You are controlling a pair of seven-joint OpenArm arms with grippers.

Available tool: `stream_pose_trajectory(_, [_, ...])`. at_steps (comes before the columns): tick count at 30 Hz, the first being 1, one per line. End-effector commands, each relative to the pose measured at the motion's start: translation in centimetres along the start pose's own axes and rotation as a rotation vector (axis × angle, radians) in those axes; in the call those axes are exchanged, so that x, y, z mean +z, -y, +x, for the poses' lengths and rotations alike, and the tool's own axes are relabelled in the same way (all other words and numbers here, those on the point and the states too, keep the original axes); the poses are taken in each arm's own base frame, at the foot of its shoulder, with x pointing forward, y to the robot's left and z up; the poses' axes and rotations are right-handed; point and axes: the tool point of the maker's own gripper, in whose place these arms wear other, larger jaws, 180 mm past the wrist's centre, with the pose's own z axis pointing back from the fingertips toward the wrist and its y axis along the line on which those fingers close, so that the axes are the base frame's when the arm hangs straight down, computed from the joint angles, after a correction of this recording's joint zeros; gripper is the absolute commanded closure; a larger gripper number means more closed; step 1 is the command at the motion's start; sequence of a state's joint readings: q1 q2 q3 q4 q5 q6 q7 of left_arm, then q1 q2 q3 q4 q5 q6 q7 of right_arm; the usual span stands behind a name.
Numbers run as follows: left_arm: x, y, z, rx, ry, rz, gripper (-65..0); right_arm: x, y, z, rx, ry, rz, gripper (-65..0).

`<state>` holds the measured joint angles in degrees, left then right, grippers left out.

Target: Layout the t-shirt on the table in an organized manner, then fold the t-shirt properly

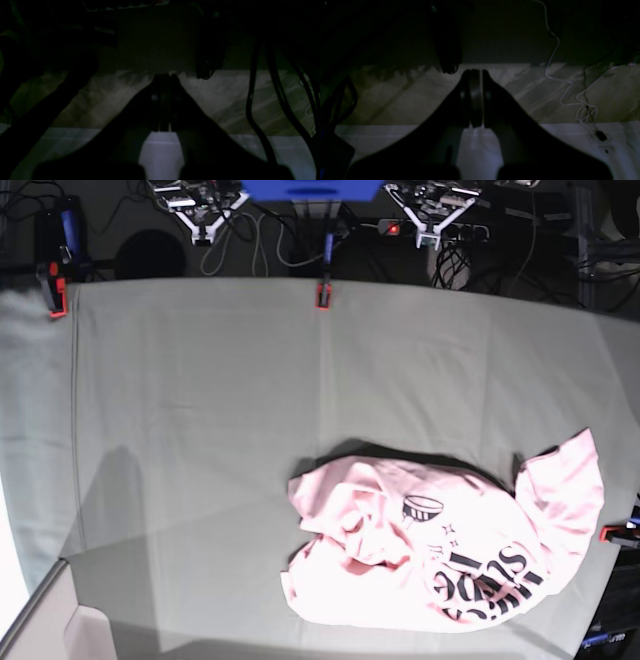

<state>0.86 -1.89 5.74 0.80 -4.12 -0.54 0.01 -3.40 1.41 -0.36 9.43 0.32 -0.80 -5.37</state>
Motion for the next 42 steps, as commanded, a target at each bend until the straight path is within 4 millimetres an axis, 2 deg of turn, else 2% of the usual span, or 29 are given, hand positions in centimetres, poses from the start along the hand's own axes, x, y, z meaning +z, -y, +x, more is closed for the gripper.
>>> stream_pose_trajectory(1, [0.0,-0.3,0.0,-0.003,-0.003,0.012,0.0,0.0,-0.1,-0.1,0.0,-0.003,0.014,0.0])
stream_pose_trajectory(18, [0.0,-0.3,-0.3,-0.003,-0.006,0.011,0.0,0.0,-0.1,-0.5,0.001,-0.009,0.014,0.0])
stream_pose_trajectory(23, [0.0,-0.3,-0.3,-0.003,-0.006,0.011,0.0,0.0,0.0,-1.2,0.001,-0.02,0.014,0.0])
stream_pose_trajectory(42, [0.0,-0.3,-0.4,-0.001,-0.007,0.011,0.0,0.0,0.0,-1.3,0.001,-0.021,0.013,0.0])
